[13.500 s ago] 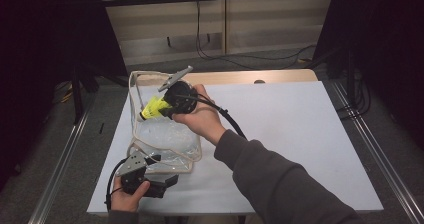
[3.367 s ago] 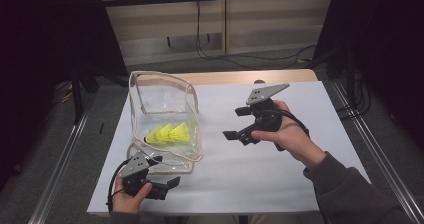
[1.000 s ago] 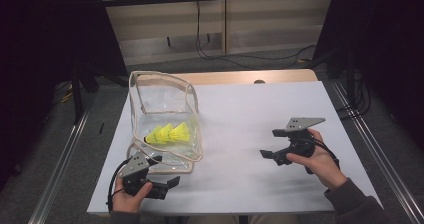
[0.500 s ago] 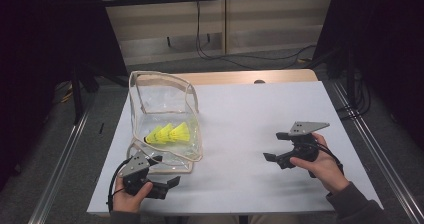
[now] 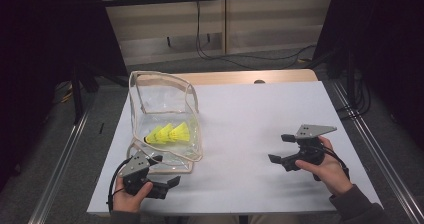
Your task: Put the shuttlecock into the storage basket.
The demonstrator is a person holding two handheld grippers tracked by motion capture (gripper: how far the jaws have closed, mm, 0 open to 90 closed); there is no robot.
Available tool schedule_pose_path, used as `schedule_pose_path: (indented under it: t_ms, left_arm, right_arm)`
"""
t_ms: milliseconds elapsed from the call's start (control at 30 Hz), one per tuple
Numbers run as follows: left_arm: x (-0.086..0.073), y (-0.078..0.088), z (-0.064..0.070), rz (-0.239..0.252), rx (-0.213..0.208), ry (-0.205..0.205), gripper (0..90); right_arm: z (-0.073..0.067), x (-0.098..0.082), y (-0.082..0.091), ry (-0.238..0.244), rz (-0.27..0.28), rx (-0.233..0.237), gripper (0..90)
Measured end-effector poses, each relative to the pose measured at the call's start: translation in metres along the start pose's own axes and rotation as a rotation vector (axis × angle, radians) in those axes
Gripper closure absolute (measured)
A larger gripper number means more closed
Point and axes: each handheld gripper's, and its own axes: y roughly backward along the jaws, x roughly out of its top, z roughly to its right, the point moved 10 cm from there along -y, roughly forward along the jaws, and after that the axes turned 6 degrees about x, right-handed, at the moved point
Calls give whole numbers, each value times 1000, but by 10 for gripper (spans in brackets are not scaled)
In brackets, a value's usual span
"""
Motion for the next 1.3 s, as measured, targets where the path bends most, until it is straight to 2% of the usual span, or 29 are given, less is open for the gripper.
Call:
schedule_pose_path:
  t_ms: [1300]
  left_arm:
    - [0, -2, 1, -7, -3, -8, 41]
  right_arm:
    - [6, -21, 17, -18, 8, -24, 90]
